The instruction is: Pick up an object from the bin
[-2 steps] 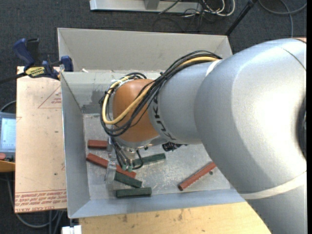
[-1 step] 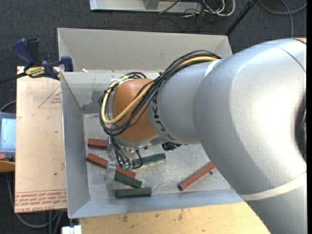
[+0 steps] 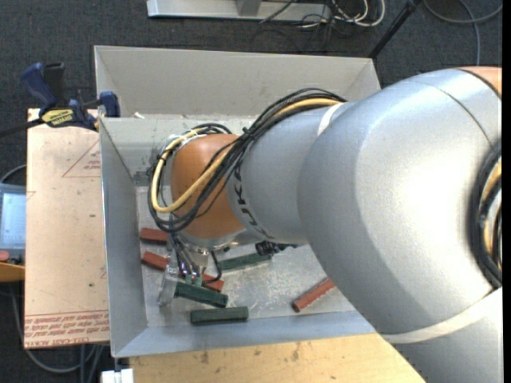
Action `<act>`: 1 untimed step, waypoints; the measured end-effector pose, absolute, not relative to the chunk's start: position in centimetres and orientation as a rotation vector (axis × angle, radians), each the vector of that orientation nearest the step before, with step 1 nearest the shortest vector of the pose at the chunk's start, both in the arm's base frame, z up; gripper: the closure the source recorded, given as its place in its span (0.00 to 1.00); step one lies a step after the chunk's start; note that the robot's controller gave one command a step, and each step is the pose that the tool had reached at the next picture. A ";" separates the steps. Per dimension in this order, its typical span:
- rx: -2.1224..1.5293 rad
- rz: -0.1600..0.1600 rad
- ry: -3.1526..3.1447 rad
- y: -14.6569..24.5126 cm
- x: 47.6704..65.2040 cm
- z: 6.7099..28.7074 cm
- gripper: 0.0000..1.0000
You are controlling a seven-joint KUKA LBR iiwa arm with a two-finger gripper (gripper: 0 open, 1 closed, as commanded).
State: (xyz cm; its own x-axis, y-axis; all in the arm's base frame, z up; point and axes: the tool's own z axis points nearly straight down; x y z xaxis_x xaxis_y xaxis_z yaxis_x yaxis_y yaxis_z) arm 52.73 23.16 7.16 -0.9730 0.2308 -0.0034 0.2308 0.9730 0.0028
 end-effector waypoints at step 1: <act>0.366 0.004 3.116 23.2 52.9 7.3 0.00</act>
Offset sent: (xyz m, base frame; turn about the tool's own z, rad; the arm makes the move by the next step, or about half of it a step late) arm 0.0000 0.0000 0.0000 0.0000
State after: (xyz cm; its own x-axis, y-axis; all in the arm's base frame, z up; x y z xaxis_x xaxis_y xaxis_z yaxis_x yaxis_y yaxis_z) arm 52.88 23.17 7.27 -0.9728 0.2316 -0.0036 0.2316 0.9728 0.0030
